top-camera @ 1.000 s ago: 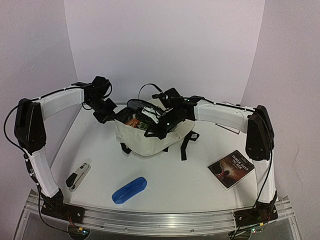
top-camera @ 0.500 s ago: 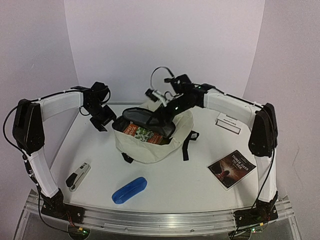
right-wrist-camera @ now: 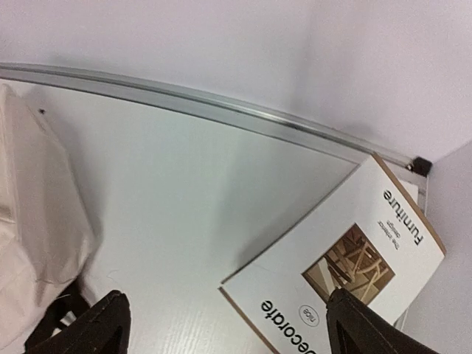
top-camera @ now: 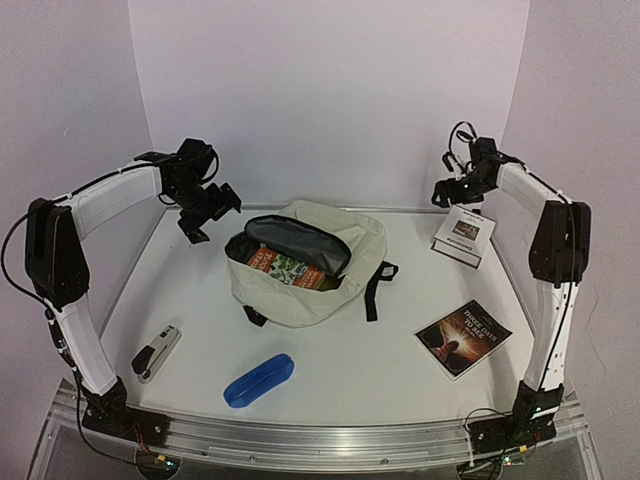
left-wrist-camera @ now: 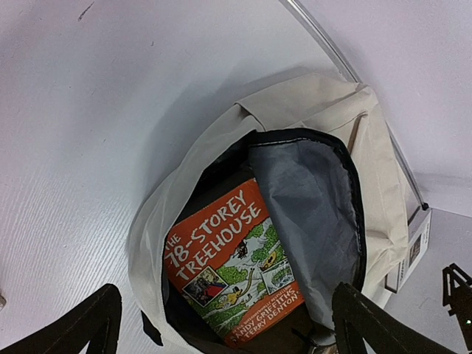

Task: Pack the student bag
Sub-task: Adjust the student bag at the center of the board, then pick up the book from the center of the board.

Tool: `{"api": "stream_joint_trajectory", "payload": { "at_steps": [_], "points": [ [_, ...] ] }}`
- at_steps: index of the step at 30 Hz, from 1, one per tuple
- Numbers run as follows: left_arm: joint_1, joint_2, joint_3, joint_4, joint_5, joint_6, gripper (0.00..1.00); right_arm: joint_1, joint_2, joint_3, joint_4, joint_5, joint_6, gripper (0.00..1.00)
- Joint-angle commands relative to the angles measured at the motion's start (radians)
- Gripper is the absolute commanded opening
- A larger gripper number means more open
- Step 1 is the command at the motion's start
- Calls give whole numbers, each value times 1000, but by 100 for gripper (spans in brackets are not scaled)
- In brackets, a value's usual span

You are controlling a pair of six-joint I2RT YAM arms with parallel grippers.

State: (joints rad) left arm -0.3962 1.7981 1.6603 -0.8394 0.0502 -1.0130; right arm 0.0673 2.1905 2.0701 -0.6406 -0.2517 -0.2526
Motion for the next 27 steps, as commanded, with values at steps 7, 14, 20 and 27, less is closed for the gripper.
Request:
{"api": "stream_joint_trajectory", "payload": {
  "at_steps": [7,14,20,27],
  "points": [
    [5,-50,-17,-2,2,3,100,97,138,-23,111,327,-93,89],
    [5,-97,-51,1,-3,4,100,116,121,-204,284,491,-108,91],
    [5,-114,-77,31,2,1,100,137,84,-356,480,656,-120,90],
    [4,-103,-71,26,10,4,100,153,74,-481,683,726,-207,78]
  ]
}}
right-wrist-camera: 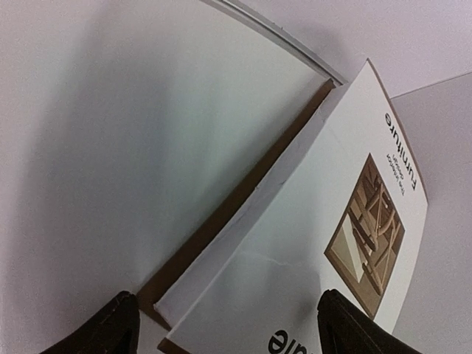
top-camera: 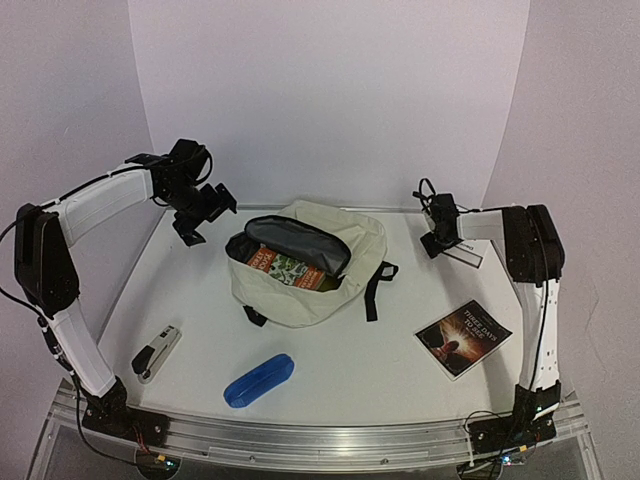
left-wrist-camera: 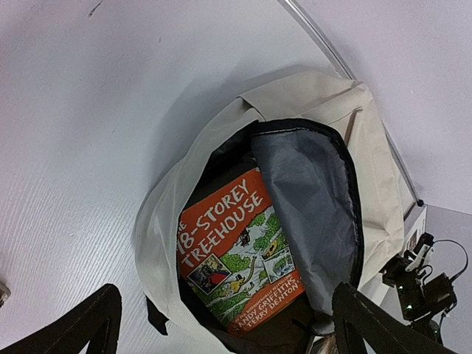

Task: Pack the student bag
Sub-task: Pick up the book from the center of the board.

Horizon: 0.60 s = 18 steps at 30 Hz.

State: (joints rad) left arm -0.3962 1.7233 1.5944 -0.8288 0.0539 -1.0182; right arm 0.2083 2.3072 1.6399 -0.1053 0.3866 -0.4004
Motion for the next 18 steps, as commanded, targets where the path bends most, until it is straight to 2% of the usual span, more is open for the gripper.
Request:
{"api": "stream_joint_trajectory", "payload": {
  "at_steps": [1,6,14,18],
  "points": [
    [5,-28,-4,14,6,9,100,14,-42,-55,164,94,-70,76],
    [5,-30,7,5,2,16,100,15,-57,-64,193,113,-99,49],
    [5,-33,5,27,12,21,100,15,-164,-40,152,72,-65,1],
    [5,-19,20,43,27,35,100,14,-220,5,77,20,-58,0]
  ]
}}
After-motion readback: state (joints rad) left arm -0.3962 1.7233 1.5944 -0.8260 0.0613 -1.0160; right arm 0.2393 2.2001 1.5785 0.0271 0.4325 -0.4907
